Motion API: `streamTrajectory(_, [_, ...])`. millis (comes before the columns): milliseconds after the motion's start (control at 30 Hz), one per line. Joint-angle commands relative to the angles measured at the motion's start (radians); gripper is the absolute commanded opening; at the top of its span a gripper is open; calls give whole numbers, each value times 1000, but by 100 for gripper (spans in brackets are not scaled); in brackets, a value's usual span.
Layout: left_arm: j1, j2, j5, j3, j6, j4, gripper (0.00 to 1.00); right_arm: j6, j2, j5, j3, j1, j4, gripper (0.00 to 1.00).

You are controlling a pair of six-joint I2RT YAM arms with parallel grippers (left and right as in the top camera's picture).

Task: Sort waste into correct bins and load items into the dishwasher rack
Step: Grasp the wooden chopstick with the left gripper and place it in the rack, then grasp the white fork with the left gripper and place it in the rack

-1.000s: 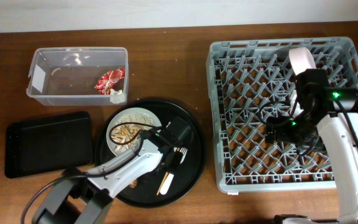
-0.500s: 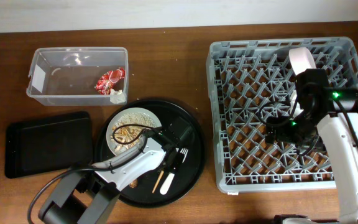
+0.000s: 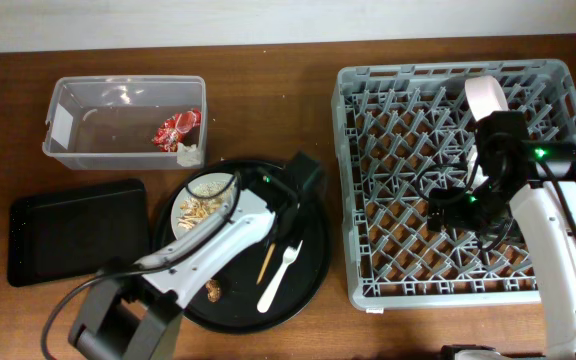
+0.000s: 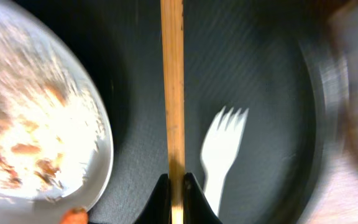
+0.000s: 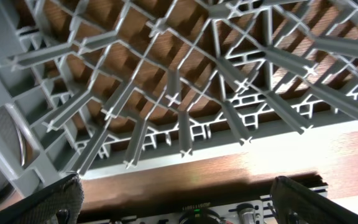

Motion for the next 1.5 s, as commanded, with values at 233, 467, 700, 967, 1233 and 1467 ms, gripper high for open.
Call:
streamTrajectory(233, [6,-5,435,226,-342,236,0,-5,-11,-103,0,-336,7,99])
streamTrajectory(467, [-28,108,448,226,-575,338,0,-4,-11,-104,0,-334,10,99])
streamTrajectory(700, [-45,190,475,226,-575,367,2,-4,-11,-104,0,-334,10,99])
streamTrajectory(967, [-32,192,448,226,-386,300,64,-5,-11,-104,0,-334,9,99])
streamTrajectory(1233, [166,129,156,217,-169,-174,65,-5,-11,-103,0,-334,10,99])
streamTrajectory(1467, [97,129,158,-44,-110,-169,63,-5,-11,-103,0,-334,10,99])
